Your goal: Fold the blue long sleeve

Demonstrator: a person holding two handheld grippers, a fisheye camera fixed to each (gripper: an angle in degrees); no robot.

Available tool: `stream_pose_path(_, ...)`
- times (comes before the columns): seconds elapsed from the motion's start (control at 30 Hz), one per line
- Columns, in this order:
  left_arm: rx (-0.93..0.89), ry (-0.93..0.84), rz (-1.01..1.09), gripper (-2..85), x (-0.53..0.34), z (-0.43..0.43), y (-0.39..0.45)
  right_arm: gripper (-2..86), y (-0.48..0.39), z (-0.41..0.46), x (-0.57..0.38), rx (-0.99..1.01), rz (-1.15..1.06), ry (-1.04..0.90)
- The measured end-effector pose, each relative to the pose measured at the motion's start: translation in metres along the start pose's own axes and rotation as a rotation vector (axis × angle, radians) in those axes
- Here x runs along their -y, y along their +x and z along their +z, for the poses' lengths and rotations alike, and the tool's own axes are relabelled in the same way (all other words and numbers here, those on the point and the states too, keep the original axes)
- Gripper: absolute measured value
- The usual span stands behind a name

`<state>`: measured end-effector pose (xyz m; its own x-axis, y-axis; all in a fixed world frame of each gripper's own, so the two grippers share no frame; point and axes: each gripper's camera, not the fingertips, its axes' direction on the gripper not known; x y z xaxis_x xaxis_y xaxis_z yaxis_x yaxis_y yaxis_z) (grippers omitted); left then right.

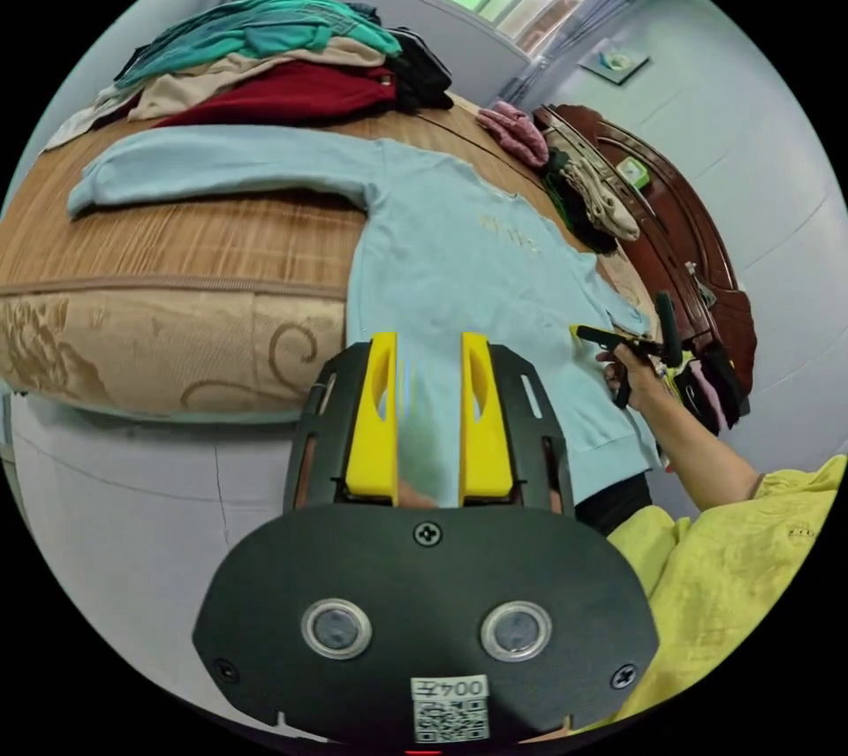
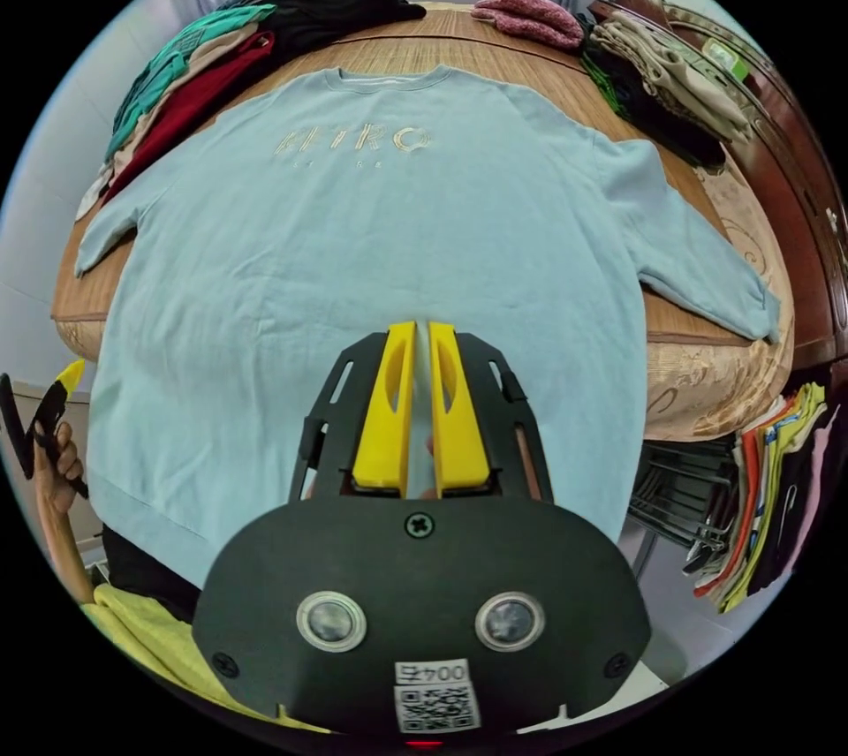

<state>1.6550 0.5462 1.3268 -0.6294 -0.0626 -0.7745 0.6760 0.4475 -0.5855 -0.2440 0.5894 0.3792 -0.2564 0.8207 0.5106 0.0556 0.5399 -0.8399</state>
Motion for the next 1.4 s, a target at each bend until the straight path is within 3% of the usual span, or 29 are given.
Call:
stream_pose_path(0.13,0.042,-0.108,0.005,10.0,-0.021,0.021,-0.025,4.3,-0.004,0.001,-0.002,0.001,0.001,-0.001)
stream_pose_path(0.23,0.193,-0.150,0.045,8.2,-0.032,0.028,-0.044,4.0,0.000,0.001,-0.003,0.032,0.022,-0.001)
stream_pose_path(0.33,0.131,-0.133,-0.023,8.8,-0.033,0.015,-0.072,3.8,0.003,0.001,-0.004,0.059,0.036,-0.001)
stream_pose_path(0.53,0.007,0.043,-0.165,12.7,0.009,-0.054,-0.153,3.8,0.001,0.002,-0.006,0.073,0.039,-0.001)
stream_pose_path(0.7,-0.255,0.358,-0.638,12.5,0.032,-0.107,-0.328,3.8,-0.004,0.002,-0.007,0.061,0.030,0.000)
stream_pose_path(0.87,-0.377,0.553,-0.907,13.7,0.040,-0.125,-0.444,3.7,-0.005,0.002,-0.007,0.066,0.031,-0.004)
stream_pose_path(1.1,-0.147,0.471,-0.909,14.2,0.077,-0.132,-0.499,3.8,-0.002,0.003,-0.007,0.091,0.043,-0.009)
stream_pose_path(1.4,-0.159,0.384,-0.886,13.4,0.102,-0.104,-0.532,3.7,-0.006,0.003,-0.007,0.073,0.034,-0.010)
